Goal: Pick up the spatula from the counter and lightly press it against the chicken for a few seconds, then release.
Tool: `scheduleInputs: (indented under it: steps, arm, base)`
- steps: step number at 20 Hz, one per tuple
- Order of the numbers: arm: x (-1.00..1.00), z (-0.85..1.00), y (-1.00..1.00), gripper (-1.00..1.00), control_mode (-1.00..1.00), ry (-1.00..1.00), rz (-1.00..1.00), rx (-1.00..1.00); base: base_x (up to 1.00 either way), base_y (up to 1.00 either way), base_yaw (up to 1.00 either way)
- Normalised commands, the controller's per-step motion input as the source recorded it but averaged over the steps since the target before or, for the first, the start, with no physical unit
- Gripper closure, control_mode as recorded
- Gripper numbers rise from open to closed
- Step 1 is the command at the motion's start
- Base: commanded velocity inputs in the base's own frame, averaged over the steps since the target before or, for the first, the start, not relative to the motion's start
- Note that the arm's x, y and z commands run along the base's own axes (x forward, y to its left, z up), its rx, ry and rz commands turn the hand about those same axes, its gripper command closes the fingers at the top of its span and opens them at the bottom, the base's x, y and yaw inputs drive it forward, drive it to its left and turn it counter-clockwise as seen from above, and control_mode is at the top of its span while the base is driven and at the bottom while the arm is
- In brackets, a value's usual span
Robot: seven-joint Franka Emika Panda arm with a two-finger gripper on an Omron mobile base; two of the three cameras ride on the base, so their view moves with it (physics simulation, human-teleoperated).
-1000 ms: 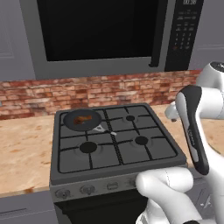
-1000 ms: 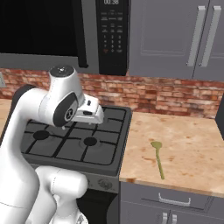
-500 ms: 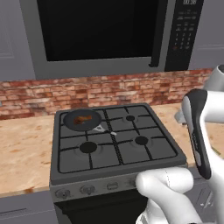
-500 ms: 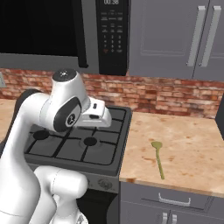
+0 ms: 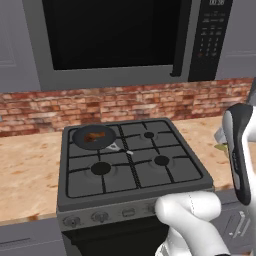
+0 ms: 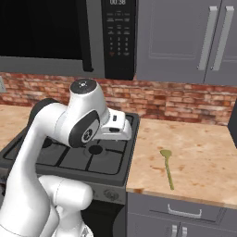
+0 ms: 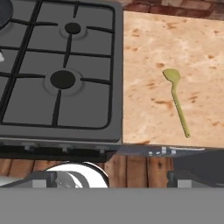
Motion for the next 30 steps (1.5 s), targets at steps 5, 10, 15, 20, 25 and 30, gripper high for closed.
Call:
scheduleInputs:
  steps: [5, 10, 15, 20, 25, 30]
  arm:
    - [0.00, -0.02, -0.22, -1.00, -1.00, 0.00, 0.00, 0.00]
    - [0.00, -0.10, -0.22, -1.00, -1.00, 0.00, 0.00, 0.00]
    - [0.00, -0.13, -0.21, -1.00, -1.00, 0.01, 0.00, 0.00]
    - [0.00, -0.09, -0.25, -1.00, -1.00, 0.01, 0.00, 0.00]
    - [0.03, -0.03, -0.24, -1.00, -1.00, 0.02, 0.00, 0.00]
    - [0.11, -0.08, -0.20, -1.00, -1.00, 0.05, 0.00, 0.00]
  base:
    - [0.00, 0.00, 0.00]
    - [0.00, 0.00, 0.00]
    - [0.00, 0.00, 0.00]
    - [0.00, 0.00, 0.00]
    - [0.00, 0.00, 0.00]
    - [0.00, 0.00, 0.00]
